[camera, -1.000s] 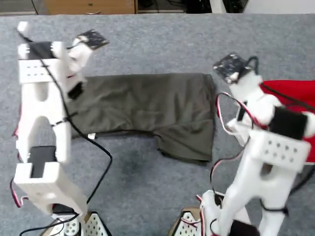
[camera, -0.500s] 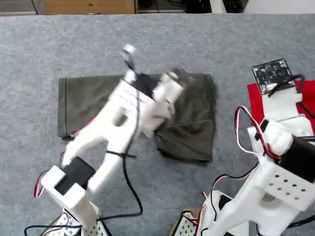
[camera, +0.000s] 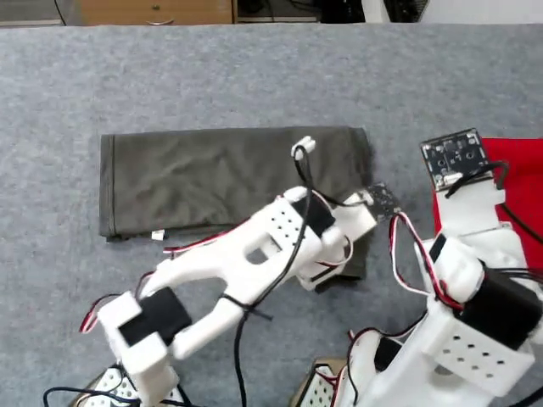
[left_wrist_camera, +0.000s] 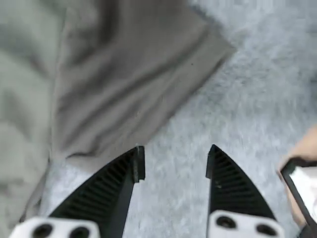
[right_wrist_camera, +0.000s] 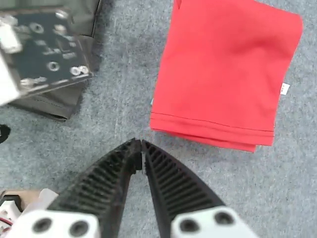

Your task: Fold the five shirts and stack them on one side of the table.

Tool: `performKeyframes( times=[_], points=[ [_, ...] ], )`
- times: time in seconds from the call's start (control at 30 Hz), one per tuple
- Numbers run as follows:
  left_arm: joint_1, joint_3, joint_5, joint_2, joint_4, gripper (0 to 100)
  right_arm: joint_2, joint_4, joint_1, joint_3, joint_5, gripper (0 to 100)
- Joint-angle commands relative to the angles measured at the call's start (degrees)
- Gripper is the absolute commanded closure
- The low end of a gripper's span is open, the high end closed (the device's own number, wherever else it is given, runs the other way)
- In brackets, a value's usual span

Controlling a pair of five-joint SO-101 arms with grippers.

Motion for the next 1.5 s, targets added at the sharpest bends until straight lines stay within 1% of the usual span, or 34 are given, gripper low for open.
performKeyframes(
  times=[0.0,0.17,0.37,0.5,0.63,0.77,0.9,0.97,1.27,1.47],
  points=[
    [0.4,-1.8,-0.5,3.6,-2.5,79,-0.9,0.6,0.9,0.3,0.1,99.6],
    [0.4,-4.7,-0.5,9.1,-2.8,79,-0.8,0.6,0.9,0.3,0.1,99.5],
    [0.3,-7.2,-0.5,12.1,-2.9,79,-0.7,0.6,0.9,0.3,0.1,99.5],
    [0.3,-8.5,-0.5,11.0,-2.4,79,-0.7,0.5,0.8,0.3,0.1,99.5],
    [0.4,-8.0,-0.5,7.2,-2.0,79,-0.6,0.5,0.7,0.3,0.1,99.5],
    [1.0,-8.6,-0.5,4.1,1.9,79,-0.6,0.4,0.6,0.3,0.1,99.5],
    [0.8,-8.6,-0.5,2.7,2.6,79,-0.6,0.4,0.6,0.4,0.1,99.5],
    [0.5,-8.6,-0.5,2.8,2.3,79,-0.6,0.4,0.6,0.4,0.1,99.5],
    [0.5,-8.6,-0.6,9.6,-5.6,79,-0.7,0.4,0.6,2.3,0.4,99.5],
    [0.4,-8.6,-0.6,14.6,-6.5,79,-0.9,0.5,0.9,3.2,2.6,99.5]
  ],
)
